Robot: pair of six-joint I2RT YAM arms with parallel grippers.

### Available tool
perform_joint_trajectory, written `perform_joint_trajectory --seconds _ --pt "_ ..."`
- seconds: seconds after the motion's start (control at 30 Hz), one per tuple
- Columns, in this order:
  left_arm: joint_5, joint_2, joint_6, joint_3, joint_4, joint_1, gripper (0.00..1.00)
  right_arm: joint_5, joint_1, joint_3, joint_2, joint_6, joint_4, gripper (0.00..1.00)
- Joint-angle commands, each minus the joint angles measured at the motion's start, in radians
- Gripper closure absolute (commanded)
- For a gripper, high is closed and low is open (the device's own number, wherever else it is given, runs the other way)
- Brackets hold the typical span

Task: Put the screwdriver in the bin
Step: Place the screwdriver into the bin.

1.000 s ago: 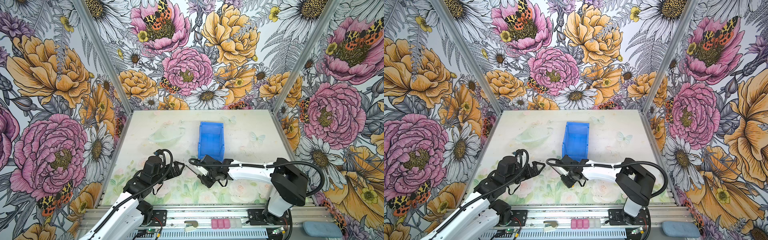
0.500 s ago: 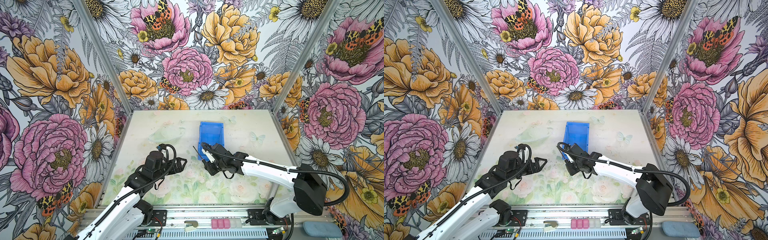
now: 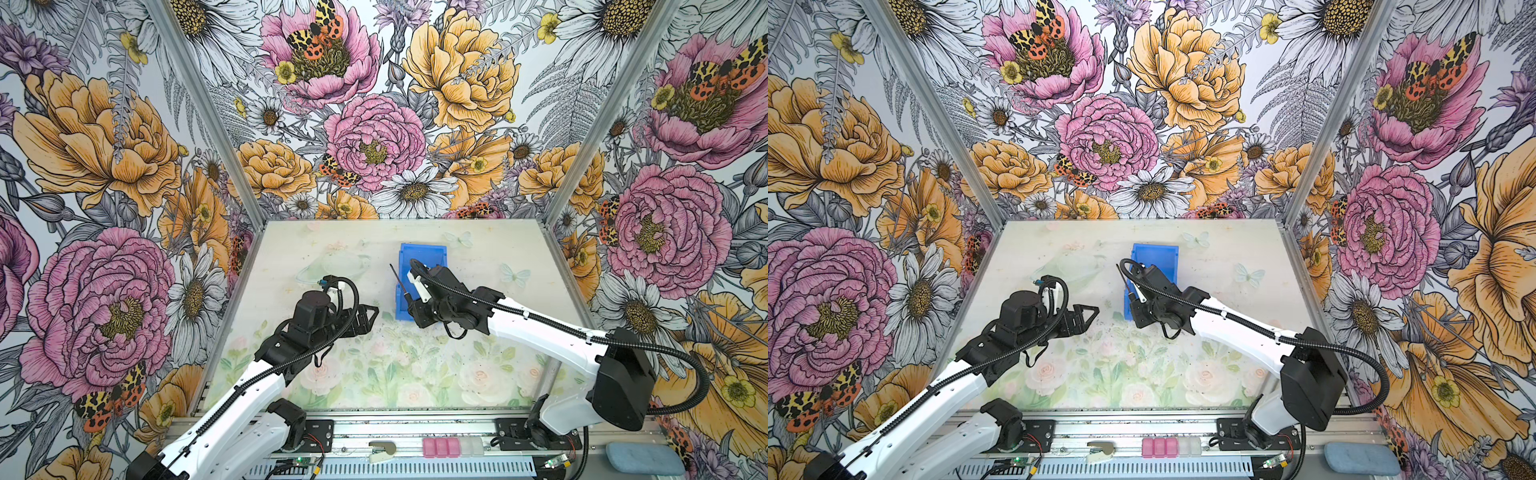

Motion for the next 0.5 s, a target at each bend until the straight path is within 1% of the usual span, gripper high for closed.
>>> perform_joint_trajectory --seconds 0.0,0.2,0.47 --pt "-0.018 -0.008 0.032 0.02 0.035 0.013 0.01 0.041 -0.043 0.042 -0.007 0.065 -0.013 1.0" --pt "-0.002 0.012 0.051 0.033 0.059 0.04 0.01 0.071 -0.114 0.083 0.03 0.162 -0.013 1.0" --pt "0.018 0.062 0.081 0.067 0.072 0.059 0.01 0.094 -0.181 0.16 0.124 0.201 -0.011 1.0"
